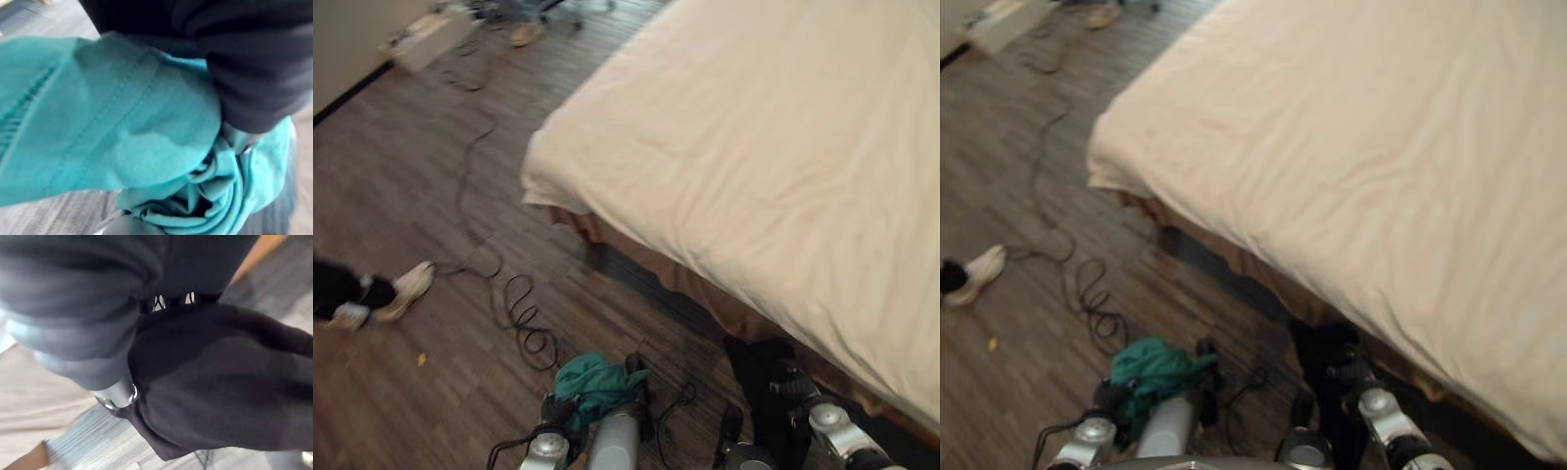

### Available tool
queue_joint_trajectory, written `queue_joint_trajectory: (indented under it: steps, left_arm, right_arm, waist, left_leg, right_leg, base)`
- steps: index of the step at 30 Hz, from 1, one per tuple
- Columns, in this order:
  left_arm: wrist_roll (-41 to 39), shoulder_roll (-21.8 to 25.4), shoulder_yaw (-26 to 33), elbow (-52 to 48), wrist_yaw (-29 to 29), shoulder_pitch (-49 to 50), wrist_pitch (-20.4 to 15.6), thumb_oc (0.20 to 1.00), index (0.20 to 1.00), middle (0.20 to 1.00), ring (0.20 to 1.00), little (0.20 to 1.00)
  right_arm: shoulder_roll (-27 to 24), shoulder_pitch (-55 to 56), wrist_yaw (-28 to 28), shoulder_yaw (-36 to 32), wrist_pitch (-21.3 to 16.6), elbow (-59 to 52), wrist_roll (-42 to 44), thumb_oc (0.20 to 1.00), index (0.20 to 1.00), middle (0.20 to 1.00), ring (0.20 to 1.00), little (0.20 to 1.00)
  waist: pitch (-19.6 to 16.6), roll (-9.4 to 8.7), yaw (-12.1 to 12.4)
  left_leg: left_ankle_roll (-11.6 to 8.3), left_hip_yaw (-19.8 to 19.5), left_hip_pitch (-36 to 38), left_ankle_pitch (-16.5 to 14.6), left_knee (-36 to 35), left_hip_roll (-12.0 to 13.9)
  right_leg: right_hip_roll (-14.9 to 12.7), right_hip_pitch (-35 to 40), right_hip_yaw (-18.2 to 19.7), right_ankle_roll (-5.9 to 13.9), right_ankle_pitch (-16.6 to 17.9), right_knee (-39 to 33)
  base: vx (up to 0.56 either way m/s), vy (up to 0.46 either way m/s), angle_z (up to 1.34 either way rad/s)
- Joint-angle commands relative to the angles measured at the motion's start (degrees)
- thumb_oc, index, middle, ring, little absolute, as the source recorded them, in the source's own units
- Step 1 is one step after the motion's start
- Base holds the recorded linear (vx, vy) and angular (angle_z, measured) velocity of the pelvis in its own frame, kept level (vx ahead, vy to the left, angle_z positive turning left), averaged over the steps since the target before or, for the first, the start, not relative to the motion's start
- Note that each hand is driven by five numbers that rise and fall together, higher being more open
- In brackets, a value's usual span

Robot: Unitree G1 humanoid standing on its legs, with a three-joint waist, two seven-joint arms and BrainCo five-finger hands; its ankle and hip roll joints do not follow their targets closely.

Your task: Tidy up the quilt and then pick up the clothes from the bed and put them into the laundry hamper.

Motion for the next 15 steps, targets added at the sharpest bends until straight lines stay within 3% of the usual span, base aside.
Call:
queue_joint_trajectory:
  steps: [1,3,5,6,7,8,9,10,11,12,13,15]
  left_arm:
    - [-2.4,3.79,1.03,1.36,1.08,-1.65,-0.59,0.2,0.2,0.2,0.2,0.2]
    - [-2.41,3.53,1.35,2.64,1.63,-1.36,-0.6,0.2,0.2,0.2,0.2,0.2]
    - [-0.72,2.51,0.18,4.22,1.04,-0.81,0.26,0.2,0.2,0.2,0.2,0.2]
    - [-0.71,2.51,0.17,4.23,1.05,-0.89,0.28,0.2,0.2,0.2,0.2,0.2]
    - [-1.01,2.79,-0.99,4.17,1.58,-2.32,0.12,0.2,0.2,0.2,0.2,0.2]
    - [-1.01,2.78,-0.97,4.2,1.58,-2.37,0.12,0.2,0.2,0.2,0.2,0.2]
    - [-0.56,3.31,-1.95,4.28,1.69,-3.32,0.11,0.2,0.2,0.2,0.2,0.2]
    - [-0.15,3.33,-2.28,4.7,1.43,-3.68,0.25,0.2,0.2,0.2,0.2,0.2]
    - [-0.15,3.33,-2.28,4.7,1.43,-3.68,0.25,0.2,0.2,0.2,0.2,0.2]
    - [0.22,3.51,-2.53,5.04,1.12,-4.0,0.17,0.2,0.2,0.2,0.2,0.2]
    - [2.7,4.32,-3.63,6.46,0.99,-4.13,0.28,0.2,0.2,0.2,0.2,0.2]
    - [2.37,3.81,-3.54,6.82,1.21,-4.14,-0.37,0.2,0.2,0.2,0.2,0.2]
  right_arm:
    - [2.44,-0.52,-1.26,-2.9,-1.23,-0.84,-6.08,0.2,0.2,0.2,0.2,0.2]
    - [2.31,0.26,-1.54,-2.87,-1.2,-1.26,-8.4,0.2,0.2,0.2,0.2,0.2]
    - [1.92,2.09,-2.56,-3.75,-0.61,-1.16,-13.88,0.2,0.2,0.2,0.2,0.2]
    - [1.95,2.03,-2.58,-3.81,-0.6,-1.13,-13.95,0.2,0.2,0.2,0.2,0.2]
    - [2.04,1.33,-3.79,-4.03,-0.68,-1.79,-13.34,0.2,0.2,0.2,0.2,0.2]
    - [2.03,1.28,-3.79,-4.03,-0.68,-1.77,-13.33,0.2,0.2,0.2,0.2,0.2]
    - [2.26,0.95,-4.87,-4.11,-0.77,-1.63,-12.65,0.2,0.2,0.2,0.2,0.2]
    - [2.1,1.26,-5.16,-4.29,-0.95,-1.12,-12.44,0.2,0.2,0.2,0.2,0.2]
    - [2.1,1.26,-5.16,-4.29,-0.95,-1.11,-12.44,0.2,0.2,0.2,0.2,0.2]
    - [1.98,1.39,-5.34,-4.35,-0.89,-0.09,-12.18,0.2,0.2,0.2,0.2,0.2]
    - [1.55,2.52,-4.93,-4.21,-0.88,1.17,-12.71,0.2,0.2,0.2,0.2,0.2]
    - [1.53,1.63,-5.41,-4.3,-1.15,2.67,-11.92,0.2,0.2,0.2,0.2,0.2]
  waist:
    - [-0.17,-1.99,1.24]
    - [-1.34,-1.87,0.76]
    - [-1.91,-1.43,0.84]
    - [-1.84,-1.62,0.64]
    - [0.19,-1.68,-1.98]
    - [0.12,-1.72,-1.96]
    - [0.89,-0.37,-4.2]
    - [1.11,-0.03,-4.82]
    - [1.09,-0.02,-4.82]
    - [1.22,0.29,-5.18]
    - [0.64,-0.2,-6.07]
    - [0.86,-0.44,-5.59]
  left_leg:
    - [-2.54,0.38,6.85,-1.73,1.49,4.53]
    - [-2.97,0.51,8.2,-2.16,0.91,5.15]
    - [-1.09,-2.7,10.38,-3.55,-3.25,0.74]
    - [-0.86,-2.87,10.4,-3.56,-3.42,0.29]
    - [1.16,-7.34,10.41,-3.79,-5.26,-2.54]
    - [1.19,-7.3,10.29,-3.75,-5.27,-2.59]
    - [1.97,-11.37,10.27,-2.03,-7.24,-3.69]
    - [2.13,-13.17,10.59,-1.96,-7.72,-4.59]
    - [2.13,-13.17,10.57,-1.95,-7.71,-4.58]
    - [2.29,-14.74,10.8,-2.09,-8.15,-5.32]
    - [2.71,-17.47,10.25,-2.79,-8.15,-7.18]
    - [2.86,-18.7,10.55,-2.57,-7.94,-8.26]
  right_leg:
    - [-4.65,-2.01,-4.4,6.24,-3.69,2.92]
    - [-4.95,-0.97,-6.63,6.53,-4.28,3.63]
    - [-10.72,-1.94,-9.79,7.62,-1.46,14.29]
    - [-11.31,-2.11,-9.85,7.92,-1.64,14.94]
    - [-10.87,-7.23,-1.61,7.63,0.7,24.23]
    - [-10.95,-7.47,-1.52,7.63,0.65,24.39]
    - [-0.56,-14.4,12.86,6.14,-2.91,25.14]
    - [2.7,-15.25,16.74,6.44,-4.87,24.45]
    - [2.71,-15.26,16.74,6.43,-4.85,24.44]
    - [4.39,-15.07,18.56,6.1,-6.07,22.87]
    - [6.31,-13.15,21.67,4.54,-6.88,14.66]
    - [5.77,-12.48,22.32,5.36,-4.91,12.97]
  base:
    - [-0.12,0.134,1.84]
    - [0.01,0.211,1.98]
    - [0.03,0.405,1.9]
    - [0.01,0.269,1.53]
    - [0.02,0.154,1.18]
    - [-0.03,0.315,1.47]
    - [-0.02,0.23,1.72]
    - [-0.02,0.229,2.06]
    - [0.04,0.068,1.71]
    - [0.06,-0.005,1.25]
    - [0.05,-0.006,1.0]
    - [0.04,0.058,1.58]
